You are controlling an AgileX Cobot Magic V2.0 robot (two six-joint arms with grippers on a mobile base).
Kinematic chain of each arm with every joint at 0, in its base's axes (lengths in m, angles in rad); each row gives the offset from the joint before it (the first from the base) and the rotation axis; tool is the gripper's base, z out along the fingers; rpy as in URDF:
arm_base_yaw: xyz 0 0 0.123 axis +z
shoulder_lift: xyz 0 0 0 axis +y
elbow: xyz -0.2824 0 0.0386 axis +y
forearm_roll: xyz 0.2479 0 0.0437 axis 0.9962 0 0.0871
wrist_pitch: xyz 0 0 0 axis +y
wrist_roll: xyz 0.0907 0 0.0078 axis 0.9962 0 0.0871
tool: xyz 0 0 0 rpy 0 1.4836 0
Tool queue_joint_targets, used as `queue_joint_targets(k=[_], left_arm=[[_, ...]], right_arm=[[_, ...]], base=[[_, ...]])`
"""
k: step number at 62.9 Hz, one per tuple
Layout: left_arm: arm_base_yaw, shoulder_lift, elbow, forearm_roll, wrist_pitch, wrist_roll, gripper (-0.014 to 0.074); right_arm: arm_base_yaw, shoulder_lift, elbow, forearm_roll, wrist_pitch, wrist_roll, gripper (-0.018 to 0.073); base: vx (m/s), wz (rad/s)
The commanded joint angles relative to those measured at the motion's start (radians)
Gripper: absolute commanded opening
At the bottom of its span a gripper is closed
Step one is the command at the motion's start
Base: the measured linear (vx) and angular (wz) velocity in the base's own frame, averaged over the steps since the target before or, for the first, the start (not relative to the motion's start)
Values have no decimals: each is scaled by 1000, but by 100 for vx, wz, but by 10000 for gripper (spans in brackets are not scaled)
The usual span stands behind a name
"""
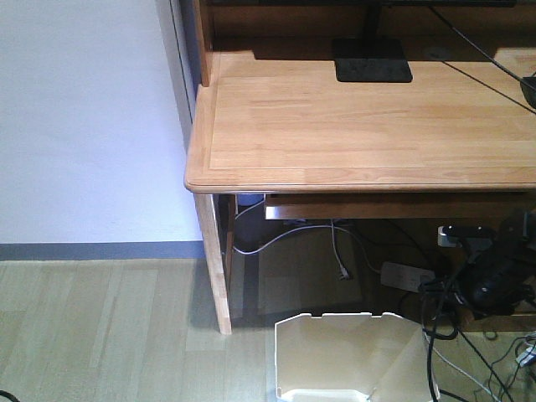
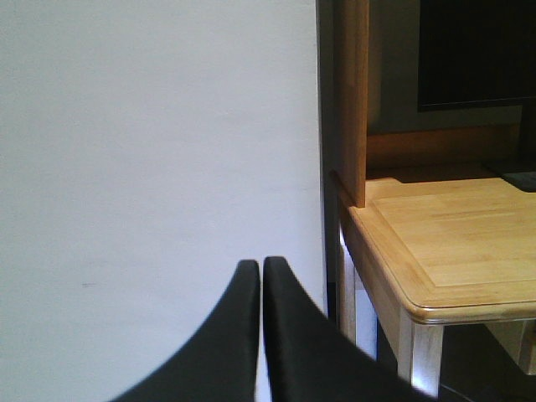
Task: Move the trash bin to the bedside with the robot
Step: 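Lower the right gripper toward the rim of the white trash bin, then close the right gripper on the bin rim and lift it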
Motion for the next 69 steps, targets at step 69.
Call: queue_joint_targets(k=[69], left_arm=[[-6,-8,13,-9,-74,-14,-6]], right_arm=[[-84,743,-511,2,-77,-193,494]], base=[[0,0]])
